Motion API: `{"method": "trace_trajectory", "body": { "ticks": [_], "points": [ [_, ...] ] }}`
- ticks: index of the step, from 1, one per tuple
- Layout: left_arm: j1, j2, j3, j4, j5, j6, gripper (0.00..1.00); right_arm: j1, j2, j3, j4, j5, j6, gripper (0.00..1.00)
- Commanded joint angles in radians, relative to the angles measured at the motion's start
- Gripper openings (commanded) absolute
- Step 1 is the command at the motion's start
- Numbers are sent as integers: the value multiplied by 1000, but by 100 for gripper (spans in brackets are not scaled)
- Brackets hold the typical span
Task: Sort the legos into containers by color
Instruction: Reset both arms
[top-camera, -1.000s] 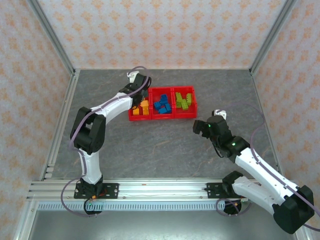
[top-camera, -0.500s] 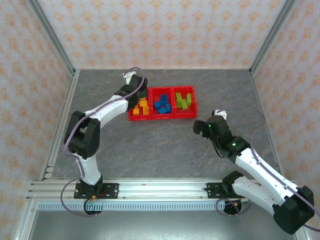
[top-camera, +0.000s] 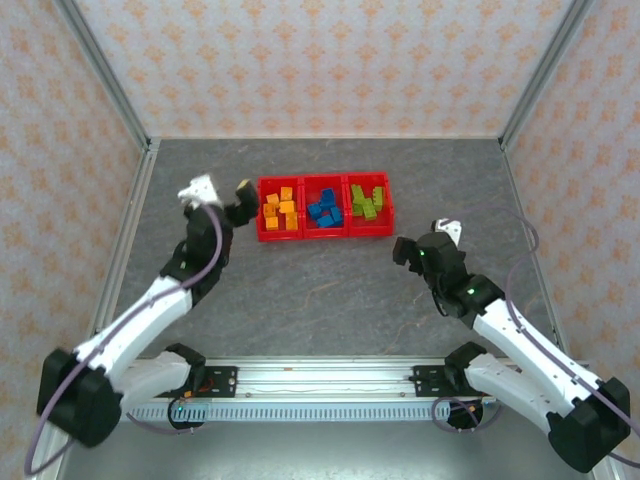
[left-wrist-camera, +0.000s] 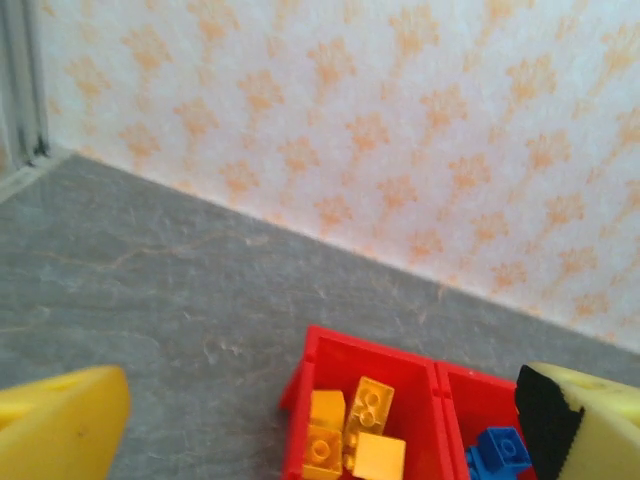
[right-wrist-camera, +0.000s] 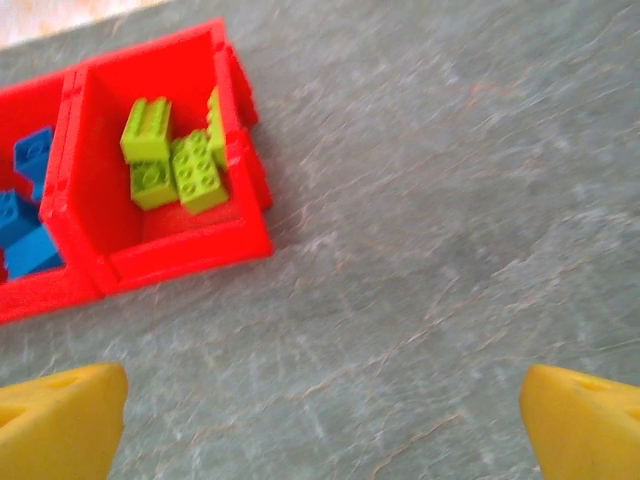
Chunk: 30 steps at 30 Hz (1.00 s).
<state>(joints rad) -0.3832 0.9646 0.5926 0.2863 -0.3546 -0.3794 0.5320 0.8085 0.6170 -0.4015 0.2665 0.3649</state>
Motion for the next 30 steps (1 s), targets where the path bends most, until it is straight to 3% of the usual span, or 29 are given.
{"method": "trace_trajectory", "body": {
  "ticks": [1, 4, 6, 9, 13, 15, 17, 19, 22, 25, 26, 27, 28, 30],
  "points": [
    [8, -139, -243, 372, -112, 103, 100, 5, -82, -5, 84, 235, 12, 100],
    [10, -256, -446, 624, -210, 196, 99, 5, -187, -125, 345, 362, -123, 100],
    [9, -293, -545, 747, -226, 292, 99, 3, -260, -281, 659, 440, -327, 100],
    [9, -290, -573, 716, -210, 364, 99, -46, -261, -501, 1143, 411, -581, 100],
    [9, -208, -603, 787, -192, 439, 99, -273, -43, -532, 1208, 206, -409, 100],
    [9, -157, -633, 872, -198, 467, 99, -376, 123, -591, 1424, 62, -344, 100],
    [15, -98, -646, 927, -192, 477, 99, -429, 292, -586, 1559, 26, -312, 100],
    [28, -21, -644, 960, -174, 477, 99, -434, 424, -518, 1587, 65, -311, 100],
    [64, 136, -654, 1097, -152, 482, 99, -437, 566, -451, 1628, -56, -389, 100],
    [109, 322, -645, 1316, -109, 492, 100, -433, 772, -460, 1889, -99, -439, 100],
    [123, 385, -626, 1365, -82, 513, 99, -437, 708, -442, 1732, -123, -422, 100],
    [129, 442, -596, 1370, -74, 533, 100, -449, 692, -425, 1681, -179, -419, 100],
    [145, 492, -572, 1371, -59, 531, 100, -457, 739, -429, 1768, -190, -430, 100],
    [179, 609, -552, 1503, -86, 515, 100, -458, 703, -394, 1630, -160, -406, 100]
  ]
}}
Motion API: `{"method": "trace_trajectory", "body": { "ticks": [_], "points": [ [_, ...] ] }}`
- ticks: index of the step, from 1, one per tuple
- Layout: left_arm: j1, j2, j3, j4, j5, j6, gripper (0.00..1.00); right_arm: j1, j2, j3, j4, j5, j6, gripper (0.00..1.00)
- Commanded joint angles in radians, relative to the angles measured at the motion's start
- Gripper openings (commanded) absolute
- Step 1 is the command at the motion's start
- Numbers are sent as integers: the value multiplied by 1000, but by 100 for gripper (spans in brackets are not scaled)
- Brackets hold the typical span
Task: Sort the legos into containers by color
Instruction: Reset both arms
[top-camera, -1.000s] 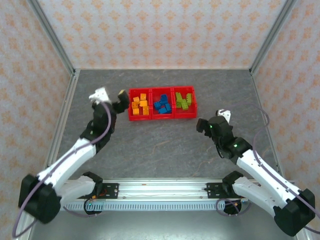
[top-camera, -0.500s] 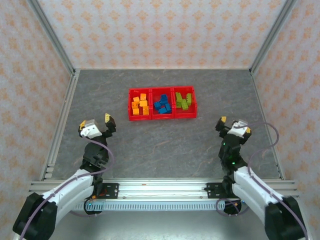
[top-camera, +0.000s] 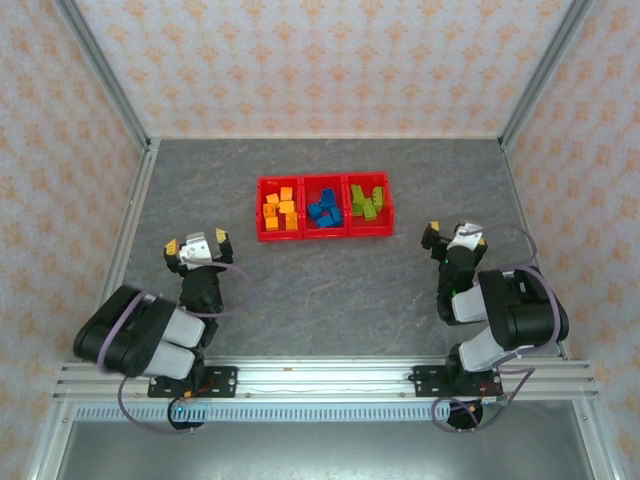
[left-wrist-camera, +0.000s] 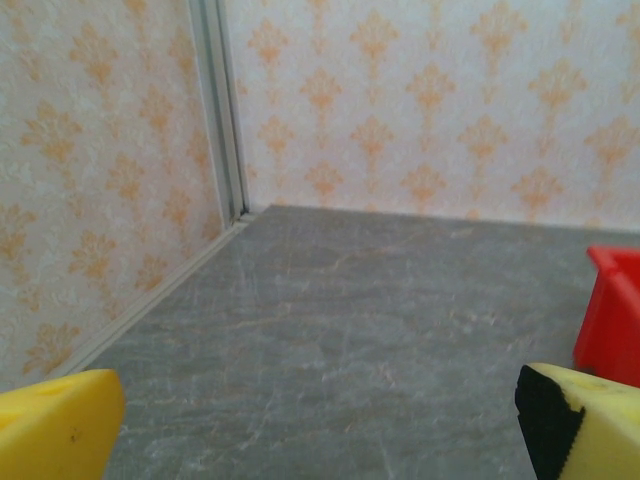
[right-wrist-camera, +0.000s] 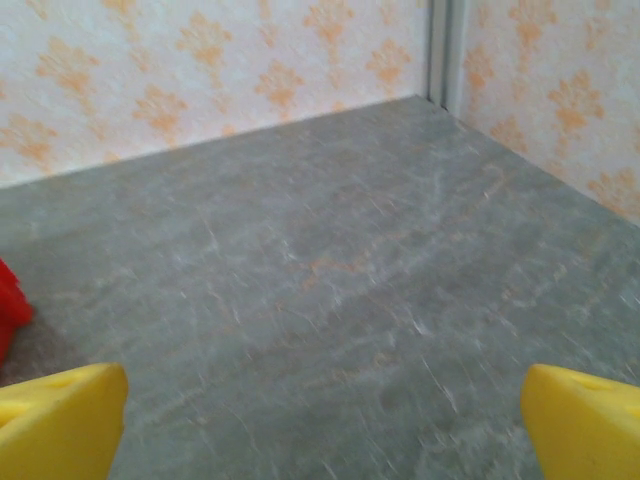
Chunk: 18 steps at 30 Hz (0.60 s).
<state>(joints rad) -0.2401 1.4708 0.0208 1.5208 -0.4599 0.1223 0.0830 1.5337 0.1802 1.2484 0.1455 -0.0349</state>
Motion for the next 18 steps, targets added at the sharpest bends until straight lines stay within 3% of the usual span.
{"method": "trace_trajectory", "body": {
  "ticks": [1, 3, 5, 8, 11, 18],
  "points": [
    [61, 105, -3, 296, 25, -27, 100, -14, -9, 41, 18, -42, -5, 100],
    [115, 90, -32, 262, 150, -84, 100, -14, -3, 32, 34, -40, -7, 100],
    [123, 140, 29, 239, 149, -66, 100, -15, -8, 38, 24, -43, -7, 100],
    [140, 42, 140, -112, 174, -113, 100, -16, -10, 40, 15, -43, -6, 100],
    [153, 86, 137, -40, 120, -120, 100, -15, -11, 39, 15, -43, -7, 100],
    [150, 81, 144, -61, 111, -124, 100, -15, -14, 37, 13, -43, -7, 100]
  ]
}}
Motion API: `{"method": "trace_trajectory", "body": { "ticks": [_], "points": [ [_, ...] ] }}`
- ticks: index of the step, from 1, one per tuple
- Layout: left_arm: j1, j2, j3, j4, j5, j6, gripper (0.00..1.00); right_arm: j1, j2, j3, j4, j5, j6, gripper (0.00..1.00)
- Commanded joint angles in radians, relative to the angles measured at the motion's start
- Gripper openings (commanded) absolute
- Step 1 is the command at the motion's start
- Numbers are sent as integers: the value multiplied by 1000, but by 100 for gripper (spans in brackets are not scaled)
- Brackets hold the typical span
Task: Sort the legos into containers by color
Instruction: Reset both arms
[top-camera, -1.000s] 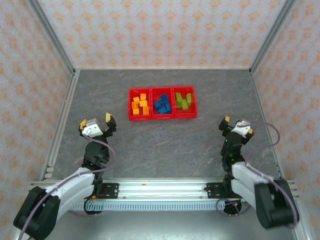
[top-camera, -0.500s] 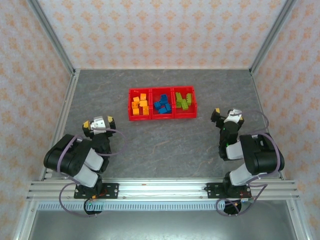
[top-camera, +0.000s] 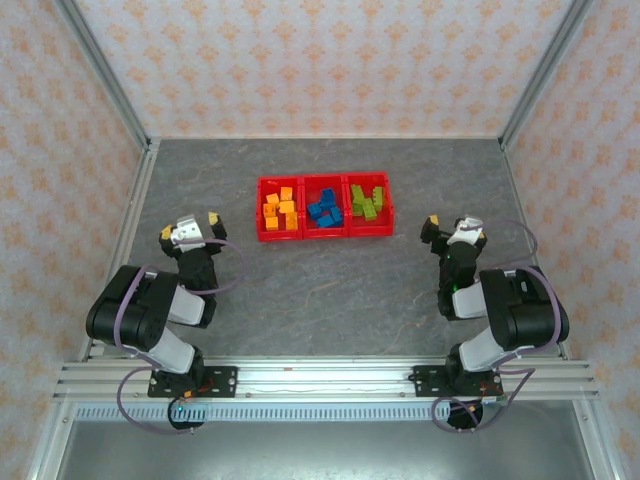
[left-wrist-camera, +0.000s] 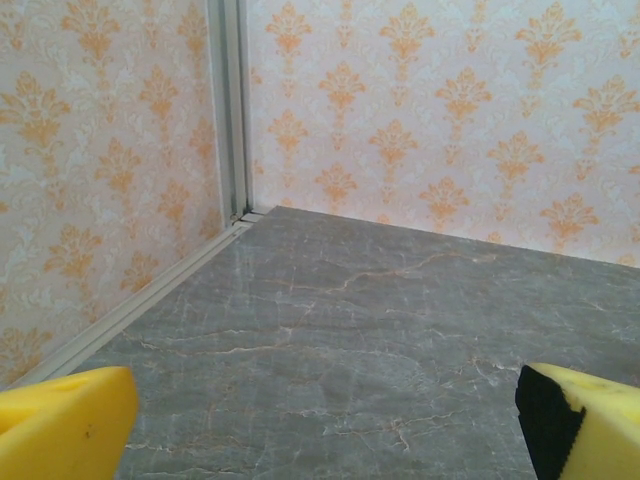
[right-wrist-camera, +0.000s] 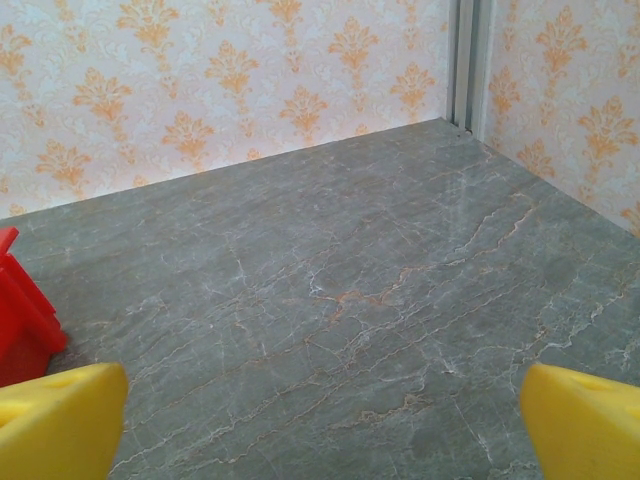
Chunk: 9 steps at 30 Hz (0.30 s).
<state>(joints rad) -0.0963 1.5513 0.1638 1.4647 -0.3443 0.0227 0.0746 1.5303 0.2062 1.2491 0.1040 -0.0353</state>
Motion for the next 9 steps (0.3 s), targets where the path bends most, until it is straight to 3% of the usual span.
{"method": "trace_trajectory", "body": {
  "ticks": [1, 9],
  "points": [
    [7, 3, 0, 0, -4, -23, 100, -6, -8, 14, 10, -2, -5, 100],
    [6, 1, 3, -9, -4, -24, 100, -12, -10, 18, 1, -18, -4, 100]
  ]
}}
